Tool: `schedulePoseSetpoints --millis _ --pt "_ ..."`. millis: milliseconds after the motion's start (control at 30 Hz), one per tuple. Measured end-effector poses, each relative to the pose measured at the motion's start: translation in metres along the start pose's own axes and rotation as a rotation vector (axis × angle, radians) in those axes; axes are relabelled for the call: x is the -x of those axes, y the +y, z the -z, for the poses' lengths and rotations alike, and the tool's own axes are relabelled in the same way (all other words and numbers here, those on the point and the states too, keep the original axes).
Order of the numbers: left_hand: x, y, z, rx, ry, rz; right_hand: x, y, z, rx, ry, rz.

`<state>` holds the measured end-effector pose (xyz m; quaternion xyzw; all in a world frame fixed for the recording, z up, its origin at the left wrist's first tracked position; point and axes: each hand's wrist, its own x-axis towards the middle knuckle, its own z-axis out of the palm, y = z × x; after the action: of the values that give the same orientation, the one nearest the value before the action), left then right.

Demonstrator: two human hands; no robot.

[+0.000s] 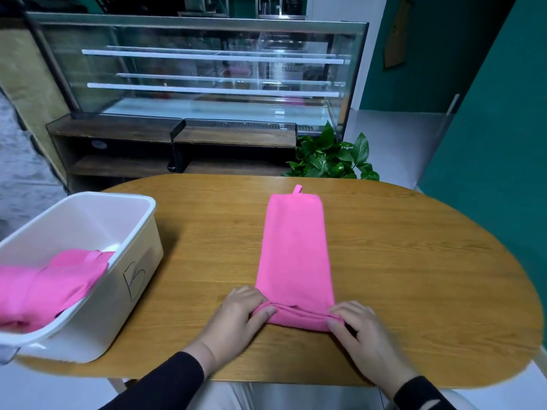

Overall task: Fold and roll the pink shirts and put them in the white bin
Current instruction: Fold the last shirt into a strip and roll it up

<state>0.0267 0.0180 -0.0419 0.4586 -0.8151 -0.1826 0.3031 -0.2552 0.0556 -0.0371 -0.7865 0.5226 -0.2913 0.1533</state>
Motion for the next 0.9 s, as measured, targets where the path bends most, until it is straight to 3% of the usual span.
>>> schedulePoseSetpoints --millis 133,267,400,500,600,767,900 --pt "-0.005 0.003 0.003 0.231 0.0 0.229 -0.009 0.0 -0.006 -0.074 0.032 -0.081" --pt "-0.008 0.003 0.001 0.268 -0.001 0.266 -0.017 -0.002 -0.01 0.013 0.095 -0.163" --pt "-0.007 0.002 -0.004 0.098 0.108 0.094 -0.021 -0.01 -0.014 0.075 0.095 -0.095" --pt "-0.002 0.003 -0.011 -0.261 0.202 -0.118 -0.023 -0.007 -0.017 0.116 0.08 -0.052" --pt "0.002 0.008 -0.012 -0.399 0.229 -0.291 -0.025 -0.004 -0.018 0.128 0.065 -0.097" --pt "0.003 0.012 -0.007 -0.448 0.167 -0.399 -0.03 -0.005 -0.02 0.087 0.059 -0.161" --pt "0.001 0.013 -0.011 -0.449 0.097 -0.303 -0.026 -0.008 -0.023 0.157 0.157 -0.157"
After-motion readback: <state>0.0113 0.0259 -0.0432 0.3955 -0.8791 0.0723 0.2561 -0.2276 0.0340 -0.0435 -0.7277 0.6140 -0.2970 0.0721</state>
